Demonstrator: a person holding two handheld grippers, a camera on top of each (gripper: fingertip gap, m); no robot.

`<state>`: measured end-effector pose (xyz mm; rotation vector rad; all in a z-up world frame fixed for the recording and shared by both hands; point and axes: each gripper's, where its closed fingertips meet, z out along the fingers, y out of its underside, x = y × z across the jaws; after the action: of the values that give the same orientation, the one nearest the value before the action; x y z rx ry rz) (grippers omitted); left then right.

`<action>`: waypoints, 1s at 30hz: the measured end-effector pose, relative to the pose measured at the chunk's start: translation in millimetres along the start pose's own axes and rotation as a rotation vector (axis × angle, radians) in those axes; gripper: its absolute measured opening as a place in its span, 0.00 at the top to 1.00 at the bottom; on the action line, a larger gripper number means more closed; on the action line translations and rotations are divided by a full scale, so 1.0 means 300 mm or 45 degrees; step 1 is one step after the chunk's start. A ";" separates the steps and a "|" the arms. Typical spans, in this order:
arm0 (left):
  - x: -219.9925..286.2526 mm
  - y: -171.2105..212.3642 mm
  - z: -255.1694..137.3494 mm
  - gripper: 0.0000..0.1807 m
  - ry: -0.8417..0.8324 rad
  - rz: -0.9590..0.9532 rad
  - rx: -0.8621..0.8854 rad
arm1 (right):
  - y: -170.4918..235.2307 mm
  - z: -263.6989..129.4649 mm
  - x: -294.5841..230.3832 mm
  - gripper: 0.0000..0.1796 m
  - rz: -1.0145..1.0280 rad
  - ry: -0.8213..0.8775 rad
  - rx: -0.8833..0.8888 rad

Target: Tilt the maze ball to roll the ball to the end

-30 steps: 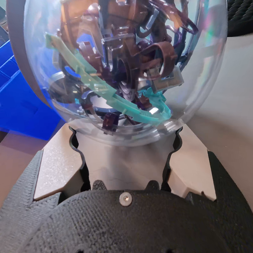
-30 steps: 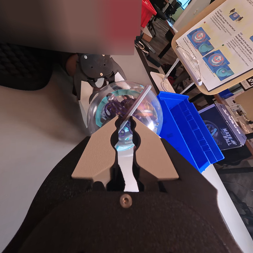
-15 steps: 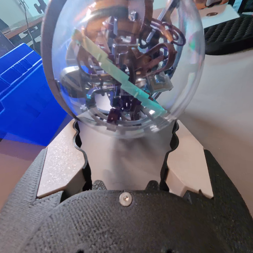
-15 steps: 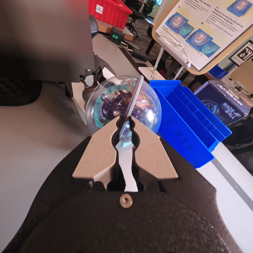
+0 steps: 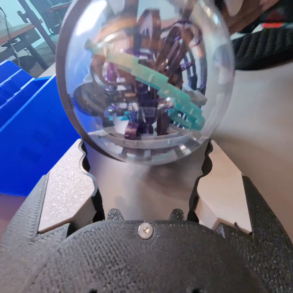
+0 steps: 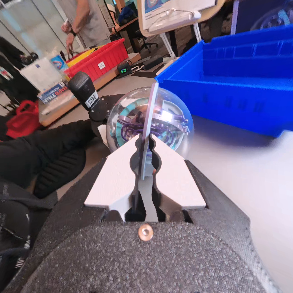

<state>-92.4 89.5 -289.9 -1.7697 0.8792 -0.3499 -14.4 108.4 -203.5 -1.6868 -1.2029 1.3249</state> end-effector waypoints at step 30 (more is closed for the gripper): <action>0.050 -0.176 -0.061 0.19 0.300 -0.347 0.044 | 0.227 -0.026 0.031 0.94 0.417 -0.228 -0.132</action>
<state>-72.7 74.3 -237.6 -1.8439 0.7888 -0.7592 11.1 93.4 -266.0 -1.9345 -1.1439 1.6646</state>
